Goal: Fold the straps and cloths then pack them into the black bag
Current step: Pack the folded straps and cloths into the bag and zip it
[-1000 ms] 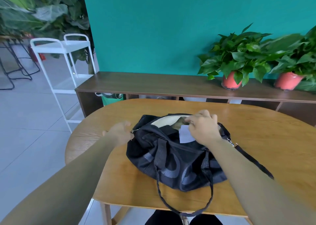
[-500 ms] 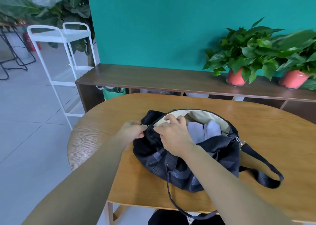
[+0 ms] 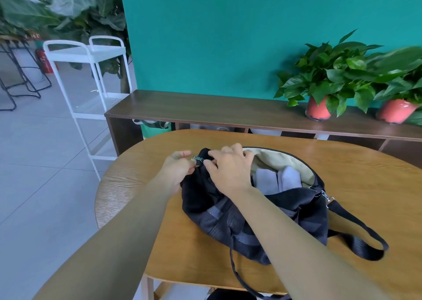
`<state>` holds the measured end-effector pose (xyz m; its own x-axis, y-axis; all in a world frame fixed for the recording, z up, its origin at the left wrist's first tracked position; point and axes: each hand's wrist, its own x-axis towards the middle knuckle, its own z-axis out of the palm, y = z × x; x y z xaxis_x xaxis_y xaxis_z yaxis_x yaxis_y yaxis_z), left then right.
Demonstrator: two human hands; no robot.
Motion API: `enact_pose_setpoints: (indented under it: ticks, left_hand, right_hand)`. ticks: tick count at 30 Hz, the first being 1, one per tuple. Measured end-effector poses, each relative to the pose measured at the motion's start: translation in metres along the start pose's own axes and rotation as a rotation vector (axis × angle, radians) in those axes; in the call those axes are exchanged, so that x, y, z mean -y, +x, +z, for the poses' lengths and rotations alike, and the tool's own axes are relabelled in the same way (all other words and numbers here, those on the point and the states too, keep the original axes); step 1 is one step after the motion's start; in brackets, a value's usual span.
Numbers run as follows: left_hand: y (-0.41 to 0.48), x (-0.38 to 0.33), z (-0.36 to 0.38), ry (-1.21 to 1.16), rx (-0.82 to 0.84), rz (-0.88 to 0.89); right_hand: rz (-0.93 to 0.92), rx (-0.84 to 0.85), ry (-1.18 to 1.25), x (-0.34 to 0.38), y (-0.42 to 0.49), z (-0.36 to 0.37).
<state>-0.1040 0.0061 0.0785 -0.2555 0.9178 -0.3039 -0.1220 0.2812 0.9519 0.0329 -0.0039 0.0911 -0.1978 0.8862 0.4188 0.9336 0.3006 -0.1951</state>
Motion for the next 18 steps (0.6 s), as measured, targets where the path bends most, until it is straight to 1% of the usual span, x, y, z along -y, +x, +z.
enact_pose_setpoints:
  ticks: [1, 3, 6, 18]
  left_hand:
    - [-0.001, -0.001, 0.000, -0.003, 0.005, -0.008]
    - [-0.001, -0.001, 0.001, -0.036, 0.012, -0.033]
    - [-0.001, 0.002, 0.000, -0.080, 0.004, -0.051]
    - [-0.017, -0.007, 0.004, -0.027, 0.002, -0.012]
  right_hand:
    - [0.015, 0.039, -0.012, 0.003, 0.003, 0.001]
    - [0.032, 0.064, -0.005, 0.006, 0.007, 0.005]
    - [0.028, 0.053, 0.006, 0.011, 0.009, 0.009]
    - [-0.015, 0.002, 0.031, 0.013, 0.011, 0.010]
